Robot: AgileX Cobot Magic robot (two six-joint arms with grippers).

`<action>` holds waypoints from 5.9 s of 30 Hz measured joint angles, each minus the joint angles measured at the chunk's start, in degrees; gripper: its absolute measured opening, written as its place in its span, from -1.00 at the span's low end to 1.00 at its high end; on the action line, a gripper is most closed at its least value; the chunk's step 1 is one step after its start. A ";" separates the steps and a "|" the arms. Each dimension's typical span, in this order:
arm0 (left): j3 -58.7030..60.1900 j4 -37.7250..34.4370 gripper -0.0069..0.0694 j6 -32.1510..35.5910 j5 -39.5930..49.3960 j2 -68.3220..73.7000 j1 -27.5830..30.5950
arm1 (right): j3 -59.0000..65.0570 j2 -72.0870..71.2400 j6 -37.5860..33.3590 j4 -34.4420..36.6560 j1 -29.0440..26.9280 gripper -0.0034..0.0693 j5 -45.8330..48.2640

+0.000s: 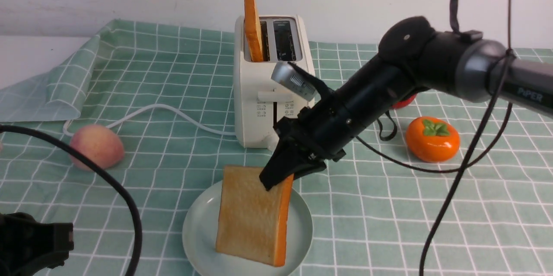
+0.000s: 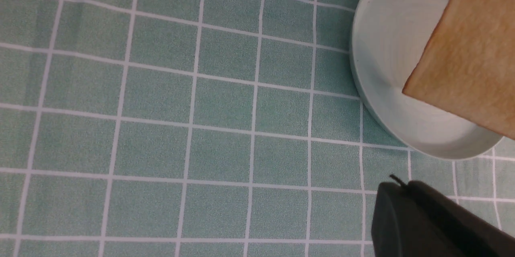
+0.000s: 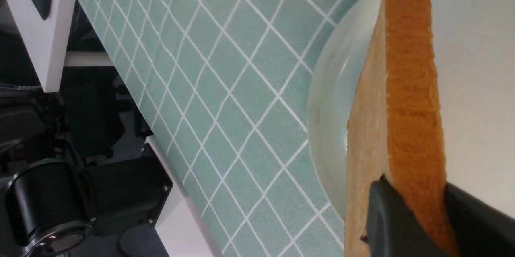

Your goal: Take toasted bread from bread machine on blue coffee table place on plate.

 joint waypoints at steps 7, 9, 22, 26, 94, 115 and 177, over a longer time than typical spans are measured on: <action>0.00 0.00 -0.86 0.00 -0.04 0.00 0.00 | -0.14 1.04 3.09 -1.34 0.00 -0.24 -0.55; 0.00 0.00 -0.86 0.00 -0.04 0.00 0.00 | -1.36 1.04 3.97 -3.42 0.00 0.05 -0.43; 0.00 -10.09 -0.86 2.42 -9.86 0.00 0.00 | -7.62 -15.19 21.66 -37.07 -0.99 0.22 1.06; -0.53 -16.38 -0.86 6.59 -16.89 0.54 0.00 | -7.55 -26.15 27.13 -42.56 -0.99 -0.14 1.51; -60.37 -20.22 -0.75 23.77 3.45 42.08 -10.29 | 57.57 -110.56 51.36 -68.34 -1.05 -0.87 -20.71; -23.63 -39.06 -0.75 22.29 -11.19 48.80 -10.29 | 62.62 -110.56 51.23 -66.73 -1.05 -0.82 -20.72; 5.10 6.54 -0.86 -4.61 -4.74 -20.57 -10.29 | 62.67 -110.56 51.33 -66.62 -1.05 -0.59 -20.77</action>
